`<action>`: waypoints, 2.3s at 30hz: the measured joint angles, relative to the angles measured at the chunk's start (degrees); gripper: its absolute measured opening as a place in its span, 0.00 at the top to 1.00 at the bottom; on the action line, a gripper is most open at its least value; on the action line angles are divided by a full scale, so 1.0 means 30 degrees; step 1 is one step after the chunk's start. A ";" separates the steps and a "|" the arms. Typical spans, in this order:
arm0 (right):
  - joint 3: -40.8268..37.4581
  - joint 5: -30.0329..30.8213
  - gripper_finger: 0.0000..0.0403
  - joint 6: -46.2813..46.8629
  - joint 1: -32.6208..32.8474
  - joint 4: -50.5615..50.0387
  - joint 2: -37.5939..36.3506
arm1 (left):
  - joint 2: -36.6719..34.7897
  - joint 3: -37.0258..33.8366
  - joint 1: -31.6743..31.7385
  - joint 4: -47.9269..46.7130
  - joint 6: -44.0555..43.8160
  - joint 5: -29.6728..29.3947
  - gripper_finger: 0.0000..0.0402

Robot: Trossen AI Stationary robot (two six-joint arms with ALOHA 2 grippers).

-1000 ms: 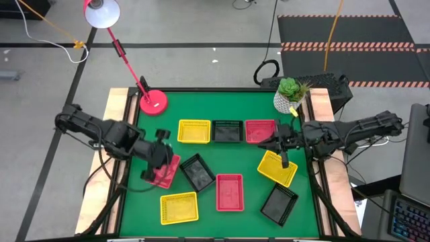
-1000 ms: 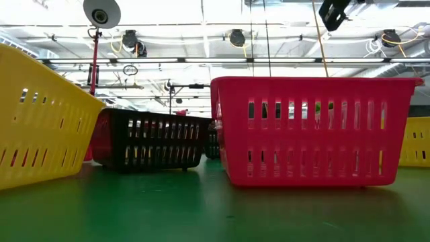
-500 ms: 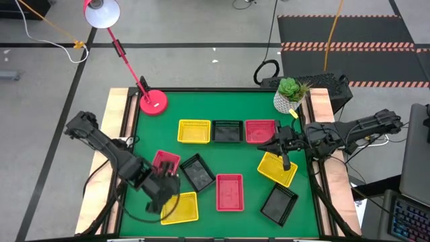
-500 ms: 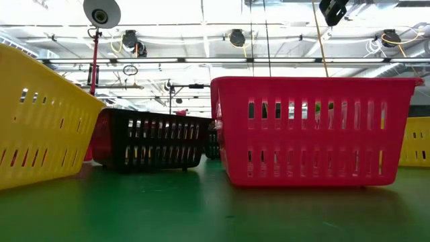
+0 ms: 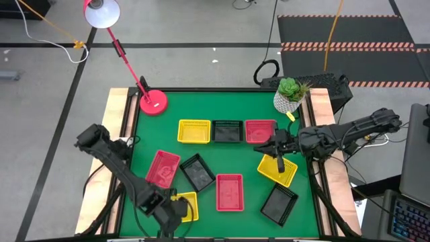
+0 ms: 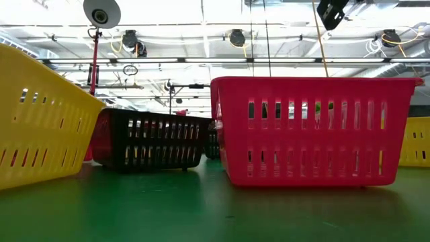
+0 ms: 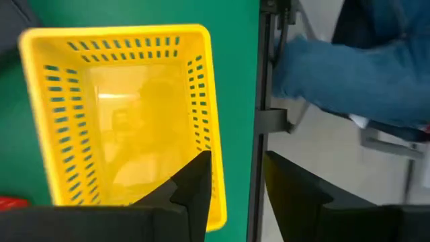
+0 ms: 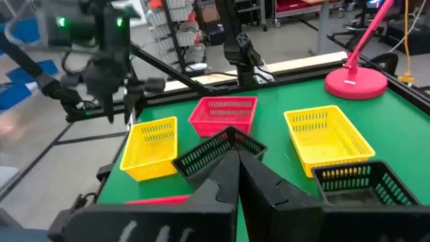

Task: Stack baskets by color
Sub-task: Stack the bottom left yellow bin on top of the top left yellow bin

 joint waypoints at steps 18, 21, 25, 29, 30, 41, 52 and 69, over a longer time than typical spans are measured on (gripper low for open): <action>0.0029 -0.0041 1.00 -0.2018 0.0022 0.3434 0.0314 | 0.2083 0.0000 -0.1862 0.1557 0.0238 -0.4274 0.56; 0.0029 -0.0048 1.00 -0.2021 0.0022 0.3426 0.0314 | 0.2379 0.0000 -0.1760 0.1455 0.0296 -0.4681 0.45; 0.0029 -0.0056 1.00 -0.2025 0.0022 0.3277 0.0314 | 0.2782 0.0000 -0.1631 0.1648 0.0558 -0.4860 0.32; 0.0029 -0.0048 1.00 -0.2025 0.0022 0.2976 0.0314 | 0.3358 0.0000 -0.1490 0.1376 0.0564 -0.4407 0.31; 0.0029 -0.0052 1.00 -0.2025 0.0022 0.2903 0.0314 | 0.3463 0.0000 -0.1462 0.1408 0.0591 -0.4216 0.33; 0.0029 -0.0053 1.00 -0.2025 0.0022 0.2854 0.0314 | 0.3612 0.0000 -0.1220 0.1297 0.0622 -0.4109 0.71; 0.0022 -0.0056 1.00 -0.2152 0.0022 0.2731 0.0314 | 0.3575 0.0000 -0.0924 0.1359 0.0772 -0.2578 0.96; 0.0007 -0.0056 1.00 -0.2149 0.0015 0.2403 0.0314 | 0.0564 0.0000 -0.0564 0.1272 -0.0801 -0.1150 0.97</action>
